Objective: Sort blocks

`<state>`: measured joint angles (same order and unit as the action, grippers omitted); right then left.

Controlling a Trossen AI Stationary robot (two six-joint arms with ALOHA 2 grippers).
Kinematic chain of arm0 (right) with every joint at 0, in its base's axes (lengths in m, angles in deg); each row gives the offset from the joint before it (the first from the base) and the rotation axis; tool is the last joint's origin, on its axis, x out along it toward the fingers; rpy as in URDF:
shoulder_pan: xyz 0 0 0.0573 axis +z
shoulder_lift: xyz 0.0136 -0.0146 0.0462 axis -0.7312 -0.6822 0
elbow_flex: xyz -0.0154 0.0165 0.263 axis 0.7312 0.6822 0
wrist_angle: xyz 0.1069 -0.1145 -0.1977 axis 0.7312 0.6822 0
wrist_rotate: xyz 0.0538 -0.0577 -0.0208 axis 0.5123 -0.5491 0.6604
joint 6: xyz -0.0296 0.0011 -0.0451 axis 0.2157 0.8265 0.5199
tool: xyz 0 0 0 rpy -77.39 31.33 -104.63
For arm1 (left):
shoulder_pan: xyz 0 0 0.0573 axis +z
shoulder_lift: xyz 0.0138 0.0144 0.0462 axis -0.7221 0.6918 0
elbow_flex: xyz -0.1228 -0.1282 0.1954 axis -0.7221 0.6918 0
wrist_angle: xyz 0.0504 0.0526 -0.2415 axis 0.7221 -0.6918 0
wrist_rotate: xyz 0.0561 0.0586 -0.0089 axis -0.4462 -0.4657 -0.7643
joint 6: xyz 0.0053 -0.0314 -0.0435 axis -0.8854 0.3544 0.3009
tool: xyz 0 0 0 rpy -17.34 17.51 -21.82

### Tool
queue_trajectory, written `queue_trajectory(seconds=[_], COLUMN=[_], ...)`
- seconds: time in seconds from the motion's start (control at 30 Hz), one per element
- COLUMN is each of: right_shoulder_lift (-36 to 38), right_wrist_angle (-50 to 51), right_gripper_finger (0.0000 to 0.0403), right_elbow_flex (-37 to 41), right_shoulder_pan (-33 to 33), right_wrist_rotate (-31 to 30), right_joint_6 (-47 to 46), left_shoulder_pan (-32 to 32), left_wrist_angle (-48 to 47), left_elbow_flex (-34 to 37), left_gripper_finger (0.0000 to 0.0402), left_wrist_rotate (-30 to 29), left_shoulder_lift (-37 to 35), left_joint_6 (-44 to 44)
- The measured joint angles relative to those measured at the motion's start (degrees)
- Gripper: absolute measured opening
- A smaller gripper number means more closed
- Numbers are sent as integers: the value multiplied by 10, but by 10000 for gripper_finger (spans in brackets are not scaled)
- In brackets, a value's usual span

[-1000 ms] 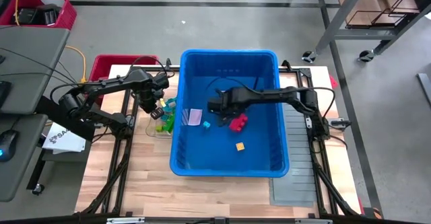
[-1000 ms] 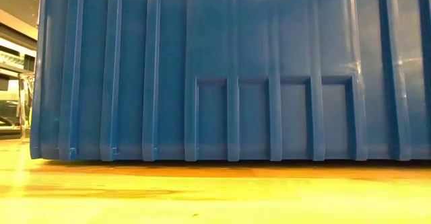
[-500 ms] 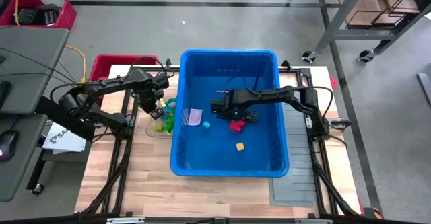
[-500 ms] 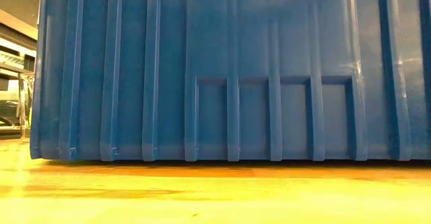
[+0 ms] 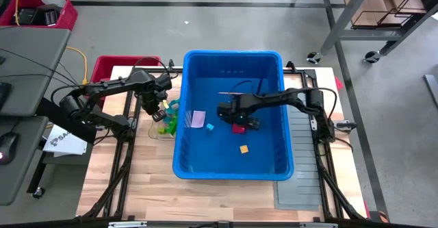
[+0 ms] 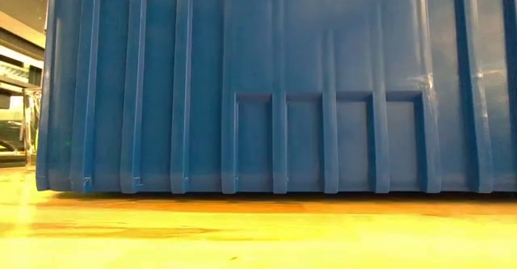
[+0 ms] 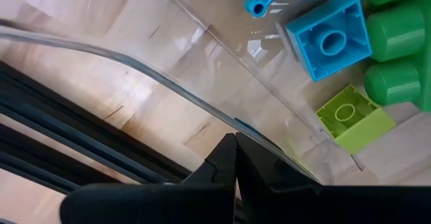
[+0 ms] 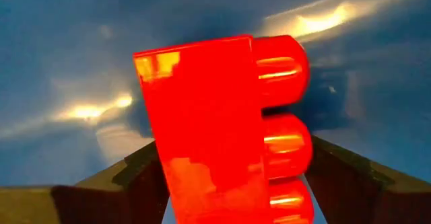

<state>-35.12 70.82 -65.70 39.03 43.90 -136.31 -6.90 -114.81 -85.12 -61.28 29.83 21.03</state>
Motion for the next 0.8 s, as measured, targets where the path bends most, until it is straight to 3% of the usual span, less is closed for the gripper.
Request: queue_trajectory(seconds=[0.1,0.33,0.5,0.67,0.8], right_shoulder_lift=[2,2,4,44,121], right_wrist_angle=[-21,-31,-1,61,31], right_gripper_finger=[293,292,238,238,238], right_elbow_flex=[15,18,5,-22,-52], right_shoulder_pan=[-3,-1,-1,0,-3], right_wrist_rotate=[8,-7,-13,-79,-159], right_joint_6=[39,228,278,326,344], left_shoulder_pan=[0,0,0,0,0], left_wrist_angle=[3,7,7,7,7], left_elbow_flex=[0,0,0,0,0], left_gripper_finger=[0,0,0,0,0], left_wrist_rotate=[-2,-3,-3,-1,-2], left_shoulder_lift=[0,0,0,0,0], left_joint_6=[-3,-6,2,22,24])
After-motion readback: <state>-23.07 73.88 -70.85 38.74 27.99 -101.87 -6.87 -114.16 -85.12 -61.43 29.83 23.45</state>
